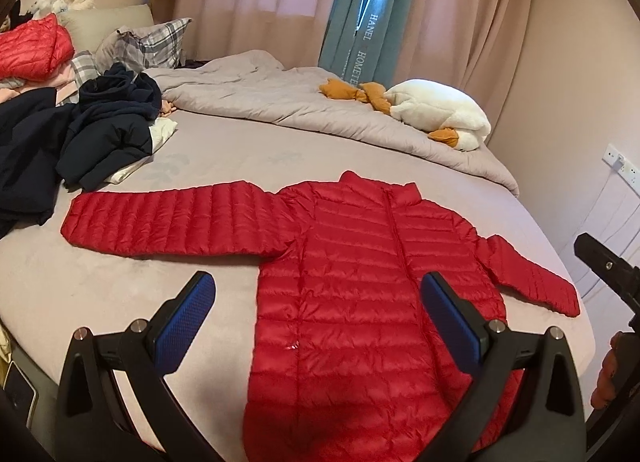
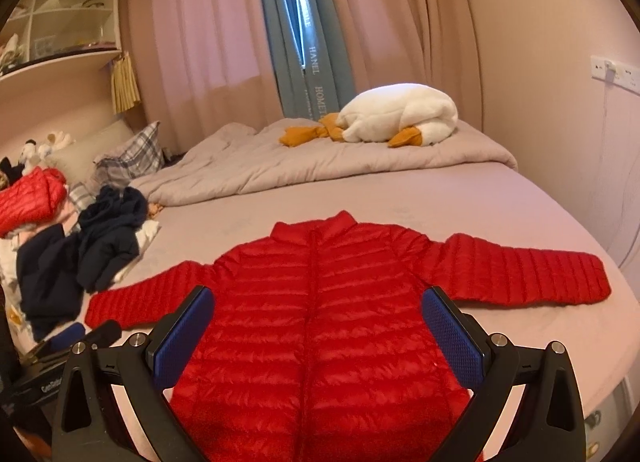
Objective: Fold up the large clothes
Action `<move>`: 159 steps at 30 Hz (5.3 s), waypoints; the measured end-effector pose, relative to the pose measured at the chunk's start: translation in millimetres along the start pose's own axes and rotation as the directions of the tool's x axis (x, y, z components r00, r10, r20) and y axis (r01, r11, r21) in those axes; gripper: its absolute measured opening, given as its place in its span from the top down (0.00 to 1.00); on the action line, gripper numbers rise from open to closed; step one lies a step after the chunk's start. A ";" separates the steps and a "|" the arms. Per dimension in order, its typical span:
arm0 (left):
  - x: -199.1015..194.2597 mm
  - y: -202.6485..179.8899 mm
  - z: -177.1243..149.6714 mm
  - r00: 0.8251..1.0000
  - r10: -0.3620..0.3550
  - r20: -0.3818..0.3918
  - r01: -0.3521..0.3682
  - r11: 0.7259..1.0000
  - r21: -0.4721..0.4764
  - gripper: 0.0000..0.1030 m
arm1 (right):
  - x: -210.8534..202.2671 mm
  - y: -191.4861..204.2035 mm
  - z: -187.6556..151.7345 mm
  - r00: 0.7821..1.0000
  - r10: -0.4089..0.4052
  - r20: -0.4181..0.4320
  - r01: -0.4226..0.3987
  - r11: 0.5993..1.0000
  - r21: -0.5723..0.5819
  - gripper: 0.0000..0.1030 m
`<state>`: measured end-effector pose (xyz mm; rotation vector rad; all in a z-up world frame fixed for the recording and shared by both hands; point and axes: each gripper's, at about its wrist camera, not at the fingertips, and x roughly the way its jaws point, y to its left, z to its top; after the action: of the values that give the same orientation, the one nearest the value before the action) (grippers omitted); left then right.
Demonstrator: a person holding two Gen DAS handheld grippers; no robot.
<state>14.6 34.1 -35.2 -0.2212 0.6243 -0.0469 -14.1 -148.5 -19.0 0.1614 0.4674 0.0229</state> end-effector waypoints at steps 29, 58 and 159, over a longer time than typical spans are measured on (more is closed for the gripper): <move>22.3 -23.3 8.4 0.994 0.094 -0.050 -0.098 0.991 -0.095 0.01 | 11.3 -22.5 10.3 0.992 0.122 -0.029 -0.124 0.988 -0.088 0.01; -20.8 12.9 7.8 0.992 0.122 -0.034 -0.125 0.986 -0.112 0.01 | -25.8 -52.0 5.2 1.000 -0.015 0.021 0.014 0.999 0.052 0.00; 46.0 211.5 134.8 0.921 0.314 0.230 -0.152 0.835 -0.529 0.95 | 23.4 -26.4 13.6 0.994 -0.039 -0.102 0.040 0.999 0.006 0.01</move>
<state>125.8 261.1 -1.7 -0.6458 0.3335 0.3936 12.6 -175.2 -21.7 0.1594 0.5726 -0.0094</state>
